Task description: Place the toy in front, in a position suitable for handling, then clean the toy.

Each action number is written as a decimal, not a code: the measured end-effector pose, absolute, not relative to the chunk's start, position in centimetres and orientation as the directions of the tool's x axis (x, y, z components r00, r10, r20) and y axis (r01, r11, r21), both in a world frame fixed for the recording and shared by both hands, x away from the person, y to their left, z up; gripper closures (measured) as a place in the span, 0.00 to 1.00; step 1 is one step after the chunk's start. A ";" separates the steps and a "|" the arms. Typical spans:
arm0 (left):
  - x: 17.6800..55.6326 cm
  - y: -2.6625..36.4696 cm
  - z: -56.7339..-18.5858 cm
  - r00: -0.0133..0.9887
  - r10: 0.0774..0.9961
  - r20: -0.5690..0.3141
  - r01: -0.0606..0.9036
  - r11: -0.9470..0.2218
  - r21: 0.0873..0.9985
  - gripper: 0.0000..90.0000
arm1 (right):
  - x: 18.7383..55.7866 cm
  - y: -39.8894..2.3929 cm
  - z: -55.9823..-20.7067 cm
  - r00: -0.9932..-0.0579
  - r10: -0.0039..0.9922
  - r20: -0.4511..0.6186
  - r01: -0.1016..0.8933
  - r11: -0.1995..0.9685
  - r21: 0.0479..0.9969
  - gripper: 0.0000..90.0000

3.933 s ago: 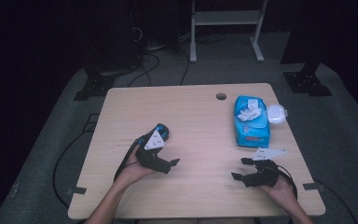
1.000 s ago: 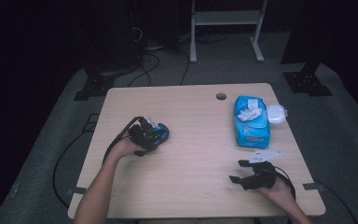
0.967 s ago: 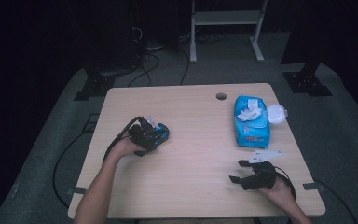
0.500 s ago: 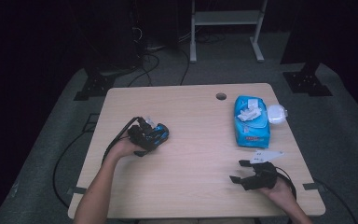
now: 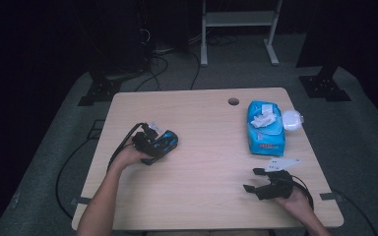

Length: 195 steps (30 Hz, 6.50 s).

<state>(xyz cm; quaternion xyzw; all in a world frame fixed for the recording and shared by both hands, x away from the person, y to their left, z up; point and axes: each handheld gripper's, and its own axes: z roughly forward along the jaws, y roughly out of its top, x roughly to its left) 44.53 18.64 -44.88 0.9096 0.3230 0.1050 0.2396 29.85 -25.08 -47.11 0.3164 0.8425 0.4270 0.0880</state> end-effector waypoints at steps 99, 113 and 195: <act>40.3 4.0 -43.5 0.923 0.380 0.058 0.269 -0.747 0.608 0.30 | 29.8 -27.0 -46.3 -0.748 0.654 0.116 0.451 0.372 0.812 0.24; 40.5 2.6 -45.6 0.931 0.364 0.041 0.279 -0.776 0.565 0.31 | 29.9 -27.4 -46.4 -0.735 0.670 0.107 0.454 0.368 0.812 0.24; 35.9 11.3 -44.6 0.861 0.505 0.062 0.240 -0.510 0.826 0.09 | 45.4 -28.0 -41.4 -0.427 0.893 -0.144 0.507 0.368 0.779 0.87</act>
